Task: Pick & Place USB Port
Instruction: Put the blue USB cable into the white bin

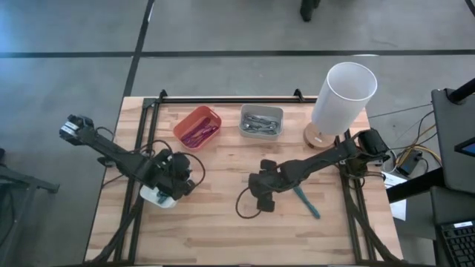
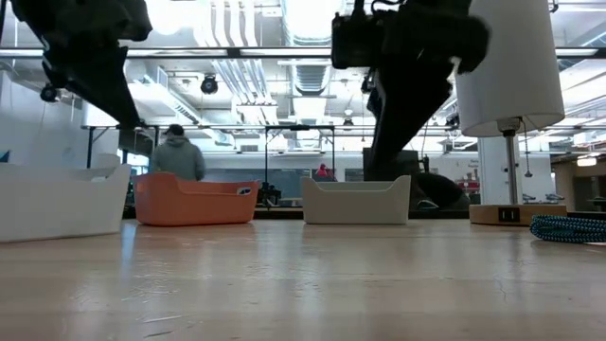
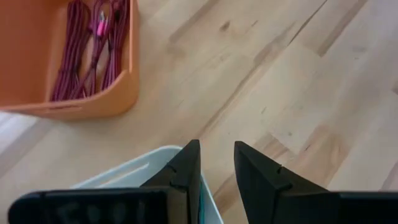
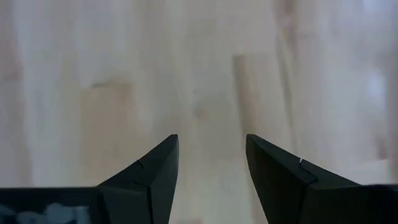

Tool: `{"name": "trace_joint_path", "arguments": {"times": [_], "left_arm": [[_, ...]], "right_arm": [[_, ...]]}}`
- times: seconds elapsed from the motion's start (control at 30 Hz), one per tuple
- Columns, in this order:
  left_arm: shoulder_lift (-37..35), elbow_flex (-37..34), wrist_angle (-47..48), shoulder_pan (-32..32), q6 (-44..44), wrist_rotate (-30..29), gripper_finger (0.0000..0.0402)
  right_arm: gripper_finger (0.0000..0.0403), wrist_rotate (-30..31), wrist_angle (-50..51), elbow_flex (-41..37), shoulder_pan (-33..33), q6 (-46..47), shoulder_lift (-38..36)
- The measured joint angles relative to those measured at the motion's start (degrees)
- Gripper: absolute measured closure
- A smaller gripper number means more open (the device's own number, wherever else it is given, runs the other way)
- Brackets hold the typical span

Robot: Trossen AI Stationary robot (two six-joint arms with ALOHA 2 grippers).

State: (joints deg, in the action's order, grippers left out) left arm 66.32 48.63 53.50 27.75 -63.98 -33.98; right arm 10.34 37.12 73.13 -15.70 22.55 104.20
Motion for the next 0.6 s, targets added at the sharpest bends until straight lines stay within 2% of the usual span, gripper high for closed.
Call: {"name": "trace_joint_path", "arguments": {"times": [0.17,0.37,0.6], "left_arm": [[0.00,0.08,-0.09,0.00,1.40,-0.68,0.0309],[0.00,-0.16,-0.11,0.04,1.13,-0.66,0.0309],[0.00,-0.16,-0.13,0.04,1.42,-0.66,0.0309]], "right_arm": [[0.0218,-3.31,5.31,2.01,-0.88,0.41,0.00],[0.0218,-2.87,16.00,3.03,-1.71,2.37,-0.89],[0.0218,-2.53,16.87,-4.95,-1.70,11.80,-5.36]]}}
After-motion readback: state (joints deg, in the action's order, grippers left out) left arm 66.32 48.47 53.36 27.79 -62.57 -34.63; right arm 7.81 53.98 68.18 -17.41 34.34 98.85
